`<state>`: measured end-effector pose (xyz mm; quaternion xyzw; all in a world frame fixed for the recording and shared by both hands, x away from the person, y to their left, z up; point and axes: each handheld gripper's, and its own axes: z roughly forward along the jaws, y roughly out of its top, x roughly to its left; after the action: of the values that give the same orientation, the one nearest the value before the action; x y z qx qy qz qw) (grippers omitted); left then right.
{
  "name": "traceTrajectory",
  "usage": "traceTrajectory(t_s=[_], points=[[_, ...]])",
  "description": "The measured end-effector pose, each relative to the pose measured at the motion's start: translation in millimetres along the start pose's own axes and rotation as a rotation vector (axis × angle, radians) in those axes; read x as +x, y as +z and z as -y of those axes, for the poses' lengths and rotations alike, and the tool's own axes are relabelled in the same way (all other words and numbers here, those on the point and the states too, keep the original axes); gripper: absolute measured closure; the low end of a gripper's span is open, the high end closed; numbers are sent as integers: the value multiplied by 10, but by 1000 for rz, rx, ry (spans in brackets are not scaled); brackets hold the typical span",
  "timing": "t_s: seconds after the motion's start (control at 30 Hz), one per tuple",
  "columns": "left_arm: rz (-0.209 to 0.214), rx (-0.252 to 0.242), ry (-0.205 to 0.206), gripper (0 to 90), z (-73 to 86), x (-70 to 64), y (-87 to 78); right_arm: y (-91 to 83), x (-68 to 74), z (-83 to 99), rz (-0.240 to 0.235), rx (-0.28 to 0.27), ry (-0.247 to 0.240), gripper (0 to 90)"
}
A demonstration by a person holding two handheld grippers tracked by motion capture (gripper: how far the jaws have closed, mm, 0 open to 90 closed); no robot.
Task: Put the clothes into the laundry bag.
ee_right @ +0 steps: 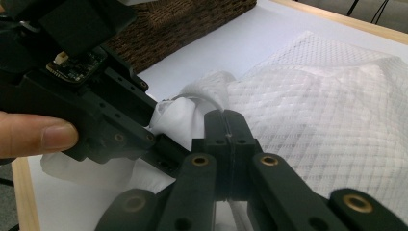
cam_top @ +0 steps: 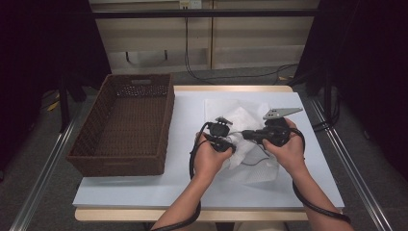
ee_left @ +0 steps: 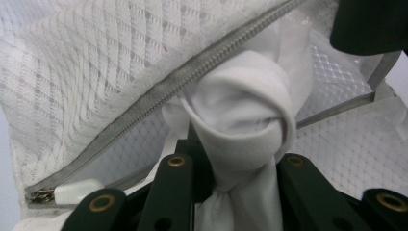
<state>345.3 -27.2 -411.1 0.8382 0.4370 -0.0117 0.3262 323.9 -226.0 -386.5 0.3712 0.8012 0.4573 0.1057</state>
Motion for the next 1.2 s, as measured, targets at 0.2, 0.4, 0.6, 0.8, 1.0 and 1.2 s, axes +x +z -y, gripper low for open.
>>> traceTrajectory(t_s=[0.2, 0.4, 0.6, 0.8, 1.0, 1.2], points=[[2, -5, -7, 761, -14, -8, 11, -4, 9, -2, -1, -1, -4, 900], [-2, -9, -7, 761, -25, 21, 22, -6, 14, -6, -1, -3, -3, 900], [16, -23, -29, 761, -36, 31, 24, -7, 23, -9, -1, -3, -4, 900], [21, -40, -41, 760, -41, 18, 51, -14, 19, -8, 2, -5, -3, 900], [12, -52, -38, 759, -51, 22, 64, -11, 25, -10, -1, -6, -7, 900], [12, -64, -46, 759, -59, 13, 57, -16, 34, -17, -1, -8, -11, 900]])
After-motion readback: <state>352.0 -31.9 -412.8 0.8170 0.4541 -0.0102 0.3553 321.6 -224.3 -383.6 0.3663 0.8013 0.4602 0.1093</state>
